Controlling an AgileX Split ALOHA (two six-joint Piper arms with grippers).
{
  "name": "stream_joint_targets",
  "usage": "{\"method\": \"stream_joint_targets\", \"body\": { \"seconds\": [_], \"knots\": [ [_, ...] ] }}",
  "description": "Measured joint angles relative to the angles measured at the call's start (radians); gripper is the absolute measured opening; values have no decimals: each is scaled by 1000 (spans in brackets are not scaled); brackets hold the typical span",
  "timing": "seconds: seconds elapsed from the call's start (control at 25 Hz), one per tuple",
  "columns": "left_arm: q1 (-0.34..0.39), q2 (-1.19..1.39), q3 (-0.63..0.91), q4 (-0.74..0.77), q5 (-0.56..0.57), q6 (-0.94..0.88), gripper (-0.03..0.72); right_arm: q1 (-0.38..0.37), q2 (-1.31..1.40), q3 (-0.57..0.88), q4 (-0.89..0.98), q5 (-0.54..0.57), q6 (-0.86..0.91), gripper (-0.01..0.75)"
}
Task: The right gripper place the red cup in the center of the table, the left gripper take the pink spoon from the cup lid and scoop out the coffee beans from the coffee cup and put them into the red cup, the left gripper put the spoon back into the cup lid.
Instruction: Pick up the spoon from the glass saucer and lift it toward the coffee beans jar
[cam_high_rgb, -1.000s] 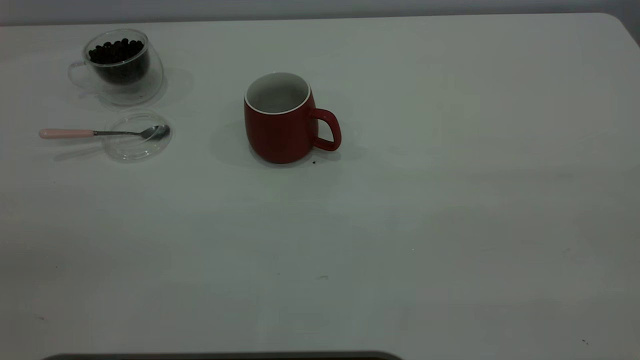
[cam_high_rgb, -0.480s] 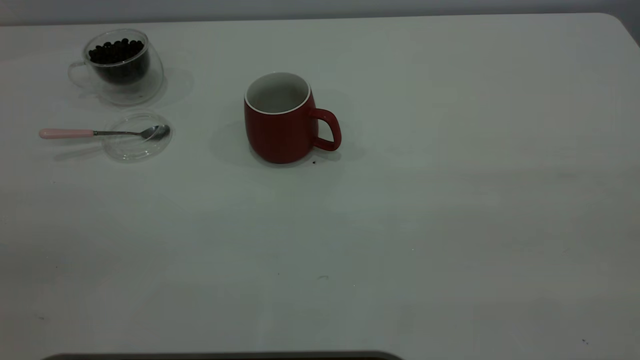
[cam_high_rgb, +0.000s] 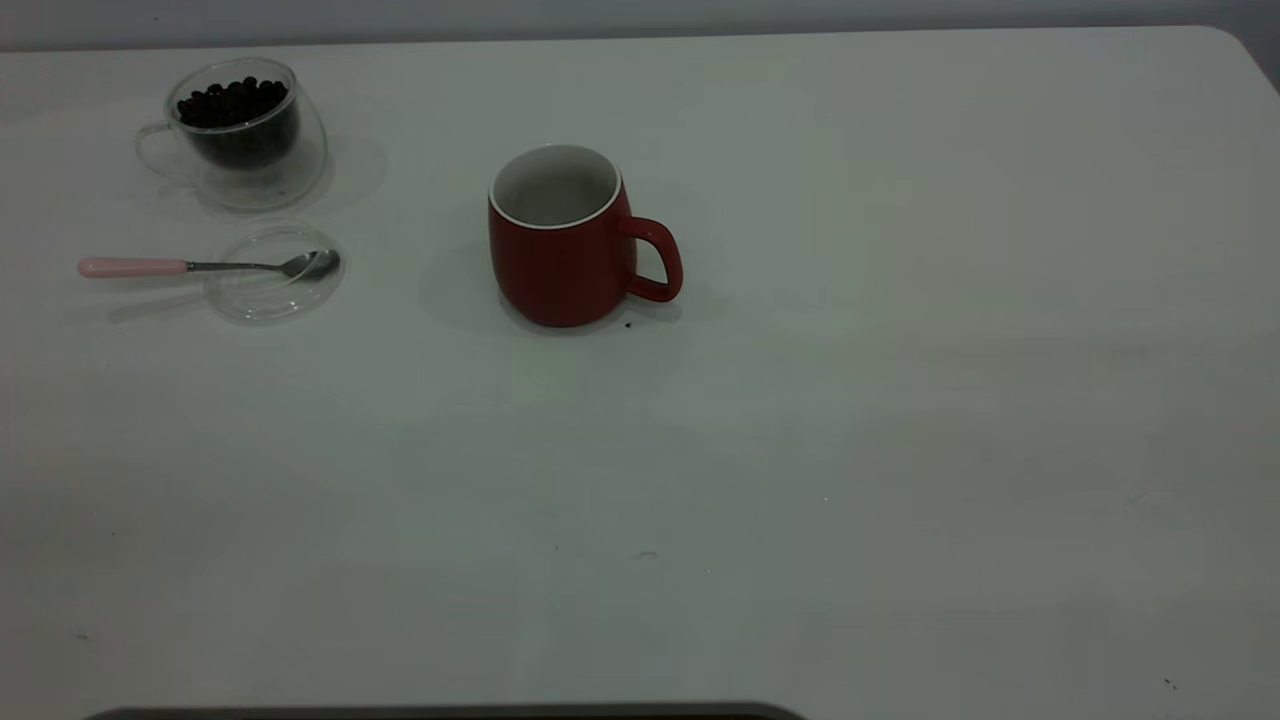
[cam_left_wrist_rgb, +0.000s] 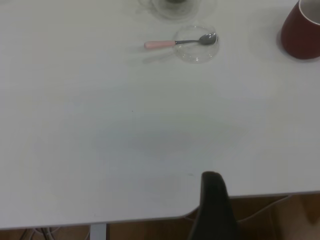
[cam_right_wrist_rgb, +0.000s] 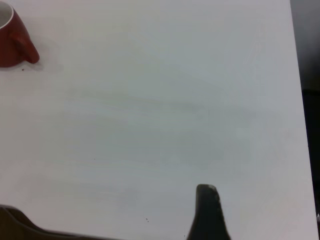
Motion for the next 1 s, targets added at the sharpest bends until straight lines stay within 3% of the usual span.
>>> {"method": "stream_joint_targets", "body": {
  "seconds": [0.64,0.8,1.0],
  "knots": [
    [0,1,-5,-18,-12,-32,586,-1,0,0,0,0,0,591],
    [0,110,-89,-18,-130,-36,586,-1,0,0,0,-1,0,591],
    [0,469,-236,-39,-246,-35,598,-1,0,0,0,-1,0,591]
  ]
}}
